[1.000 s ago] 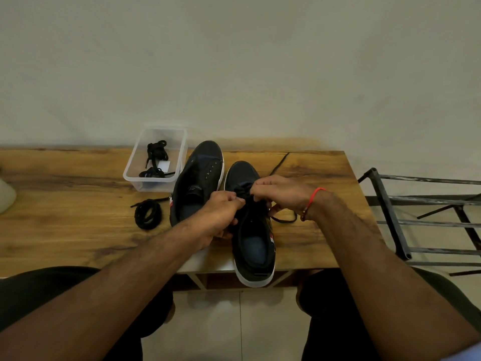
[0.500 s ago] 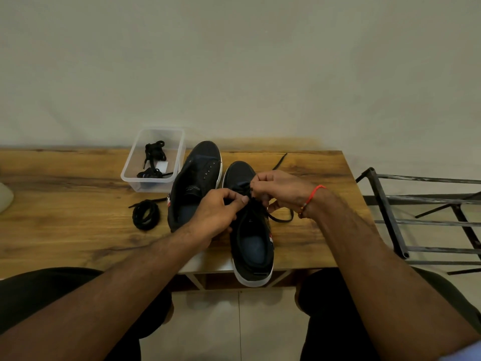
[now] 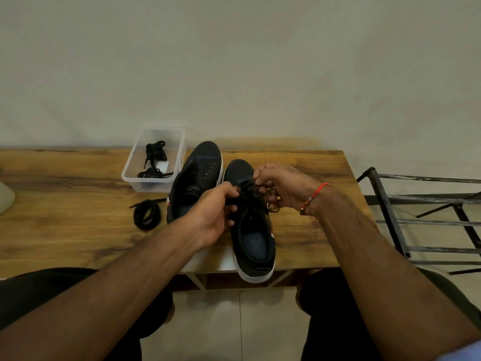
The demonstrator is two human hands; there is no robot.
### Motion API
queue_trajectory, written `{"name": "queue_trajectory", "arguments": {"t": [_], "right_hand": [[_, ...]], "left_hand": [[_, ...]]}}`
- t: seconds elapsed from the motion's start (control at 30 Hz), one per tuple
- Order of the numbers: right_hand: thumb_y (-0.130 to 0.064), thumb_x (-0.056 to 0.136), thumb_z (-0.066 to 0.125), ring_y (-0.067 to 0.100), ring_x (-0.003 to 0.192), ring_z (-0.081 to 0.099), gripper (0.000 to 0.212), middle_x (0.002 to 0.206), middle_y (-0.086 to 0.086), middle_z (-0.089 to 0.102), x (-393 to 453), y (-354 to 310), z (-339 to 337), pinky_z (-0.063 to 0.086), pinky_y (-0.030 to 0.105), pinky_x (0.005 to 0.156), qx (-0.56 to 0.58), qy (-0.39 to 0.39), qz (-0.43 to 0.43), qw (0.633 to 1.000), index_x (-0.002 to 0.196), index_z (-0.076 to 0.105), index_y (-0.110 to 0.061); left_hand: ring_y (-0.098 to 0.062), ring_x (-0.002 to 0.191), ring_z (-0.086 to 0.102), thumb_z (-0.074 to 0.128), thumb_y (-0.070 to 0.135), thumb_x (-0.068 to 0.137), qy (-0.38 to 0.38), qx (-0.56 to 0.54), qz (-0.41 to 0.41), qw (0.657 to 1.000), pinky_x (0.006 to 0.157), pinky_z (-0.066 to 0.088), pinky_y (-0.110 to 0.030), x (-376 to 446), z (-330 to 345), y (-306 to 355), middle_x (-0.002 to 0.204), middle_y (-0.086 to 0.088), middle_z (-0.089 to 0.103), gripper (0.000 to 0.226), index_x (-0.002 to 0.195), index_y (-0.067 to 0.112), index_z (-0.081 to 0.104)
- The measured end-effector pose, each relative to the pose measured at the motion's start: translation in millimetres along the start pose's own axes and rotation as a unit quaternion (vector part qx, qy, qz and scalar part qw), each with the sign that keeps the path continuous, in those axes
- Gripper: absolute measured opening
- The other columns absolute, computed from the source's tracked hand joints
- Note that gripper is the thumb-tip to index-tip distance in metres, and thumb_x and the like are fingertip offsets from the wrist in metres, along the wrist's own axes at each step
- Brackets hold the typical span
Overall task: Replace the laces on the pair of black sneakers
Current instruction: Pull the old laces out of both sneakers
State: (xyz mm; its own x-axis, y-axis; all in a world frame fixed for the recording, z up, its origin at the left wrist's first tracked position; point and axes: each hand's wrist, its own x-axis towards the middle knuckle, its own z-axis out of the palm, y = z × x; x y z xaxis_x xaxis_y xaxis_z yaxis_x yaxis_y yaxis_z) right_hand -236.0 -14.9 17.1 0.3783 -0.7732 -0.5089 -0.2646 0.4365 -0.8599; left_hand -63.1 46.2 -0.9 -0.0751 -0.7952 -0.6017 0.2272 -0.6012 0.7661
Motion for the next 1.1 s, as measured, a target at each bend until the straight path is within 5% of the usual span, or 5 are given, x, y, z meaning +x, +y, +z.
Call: {"name": "queue_trajectory", "arguments": {"t": [0.3, 0.63, 0.8, 0.93, 1.1], "right_hand": [[-0.025, 0.095, 0.059, 0.014, 0.052, 0.036, 0.009, 0.066, -0.002, 0.048, -13, -23, -28, 0.039, 0.029, 0.053, 0.191, 0.087, -0.06, 0.976, 0.093, 0.056, -0.017], [-0.023, 0.092, 0.061, 0.019, 0.054, 0.045, 0.01, 0.076, 0.005, 0.063, -15, -24, -66, 0.042, 0.024, 0.053, 0.394, 0.32, -0.134, 0.851, 0.098, 0.058, -0.016], [-0.025, 0.094, 0.054, 0.023, 0.056, 0.062, 0.025, 0.1, 0.012, 0.073, -15, -17, -83, 0.051, 0.028, 0.053, 0.013, 0.39, -0.09, 0.916, 0.119, 0.051, -0.022], [-0.043, 0.091, 0.058, 0.031, 0.109, 0.058, 0.036, 0.125, 0.012, 0.059, -13, -3, -77, 0.052, 0.043, 0.094, -0.409, 0.361, 0.04, 0.837, 0.124, 0.058, -0.029], [-0.029, 0.094, 0.068, 0.015, 0.091, 0.058, 0.01, 0.101, -0.001, 0.064, -17, -13, -44, 0.045, 0.023, 0.073, -0.415, 0.196, -0.092, 0.884, 0.101, 0.067, -0.022]], "left_hand": [[-0.011, 0.062, 0.046, 0.049, 0.018, 0.085, -0.075, -0.097, 0.044, 0.991, 0.062, 0.038, -0.028, -14, -24, 48, 0.089, 0.002, 0.063, 0.022, 0.069, 0.022, 0.064], [-0.008, 0.06, 0.051, 0.054, 0.023, 0.097, 0.052, -0.23, 0.107, 0.966, 0.062, 0.049, -0.023, -4, -68, 80, 0.086, 0.001, 0.066, 0.009, 0.089, 0.019, 0.055], [-0.017, 0.058, 0.067, 0.046, 0.027, 0.107, 0.167, 0.108, 0.162, 0.967, 0.056, 0.059, -0.034, -5, -76, 86, 0.107, -0.007, 0.073, 0.026, 0.117, 0.01, 0.064], [-0.016, 0.05, 0.067, 0.054, 0.04, 0.103, 0.243, 0.498, 0.251, 0.794, 0.049, 0.058, -0.028, -16, -70, 78, 0.075, 0.0, 0.073, 0.028, 0.097, 0.018, 0.07], [0.0, 0.064, 0.058, 0.06, 0.036, 0.1, 0.102, 0.554, 0.318, 0.763, 0.07, 0.056, -0.025, -16, -25, 36, 0.088, 0.006, 0.069, 0.017, 0.106, 0.022, 0.069]]}}
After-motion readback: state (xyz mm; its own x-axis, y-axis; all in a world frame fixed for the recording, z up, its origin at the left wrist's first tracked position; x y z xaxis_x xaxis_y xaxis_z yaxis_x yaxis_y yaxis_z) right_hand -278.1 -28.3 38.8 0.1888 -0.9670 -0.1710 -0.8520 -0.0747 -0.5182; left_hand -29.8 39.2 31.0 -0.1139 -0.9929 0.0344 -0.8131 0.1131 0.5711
